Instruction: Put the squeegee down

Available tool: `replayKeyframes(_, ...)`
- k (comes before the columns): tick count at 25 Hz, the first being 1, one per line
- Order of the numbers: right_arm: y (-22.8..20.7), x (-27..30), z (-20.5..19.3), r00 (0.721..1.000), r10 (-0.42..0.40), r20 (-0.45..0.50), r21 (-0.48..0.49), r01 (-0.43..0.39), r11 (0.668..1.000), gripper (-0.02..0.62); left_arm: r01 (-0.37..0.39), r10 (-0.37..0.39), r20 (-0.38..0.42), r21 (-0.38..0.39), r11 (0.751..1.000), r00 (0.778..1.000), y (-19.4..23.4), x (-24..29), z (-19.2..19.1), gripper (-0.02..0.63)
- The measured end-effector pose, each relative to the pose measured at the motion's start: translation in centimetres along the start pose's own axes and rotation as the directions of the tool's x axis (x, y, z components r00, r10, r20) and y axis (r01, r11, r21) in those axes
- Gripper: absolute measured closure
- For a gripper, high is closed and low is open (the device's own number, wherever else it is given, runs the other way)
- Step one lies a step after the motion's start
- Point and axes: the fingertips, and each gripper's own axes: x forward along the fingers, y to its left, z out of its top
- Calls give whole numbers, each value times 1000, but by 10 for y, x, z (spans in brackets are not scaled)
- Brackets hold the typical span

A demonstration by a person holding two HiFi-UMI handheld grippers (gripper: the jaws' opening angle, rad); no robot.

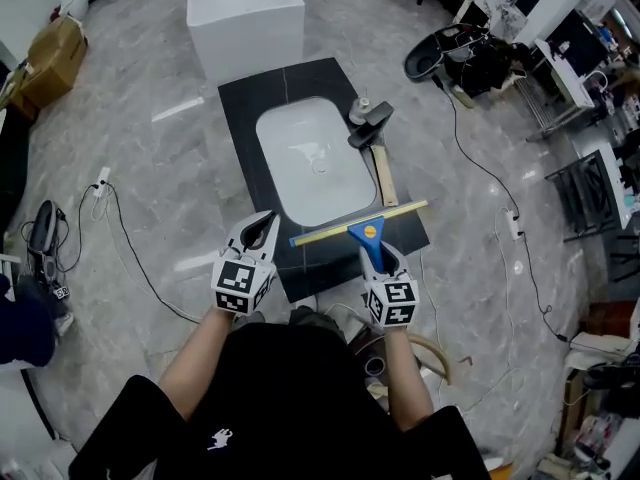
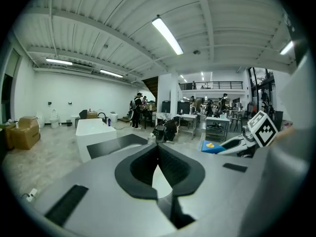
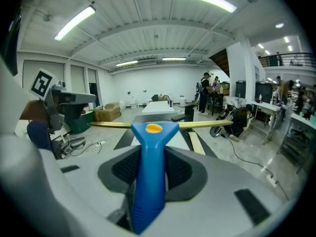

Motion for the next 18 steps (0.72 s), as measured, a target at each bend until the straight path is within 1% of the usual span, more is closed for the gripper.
replayKeyframes(5,-11,26,-27,998,28,-49,11,-27,1000,460,-56,57,-51,6,998,997,0,6,-19,603)
replayKeyframes(9,-18,45,-48,996,42,-78,32,-39,999,460,-90,89,-92,-6,996,992,-2,13,-36,603)
replayKeyframes(13,-22,60,-66,993,51,-109,27,-48,998,460,-100,99,-131,-3,995,986,-7,22,-49,603)
replayKeyframes(18,-23,71,-84,988,58,-146,35,-54,998,460,-104,100,-163,-17,994,982,-11,32,-61,603)
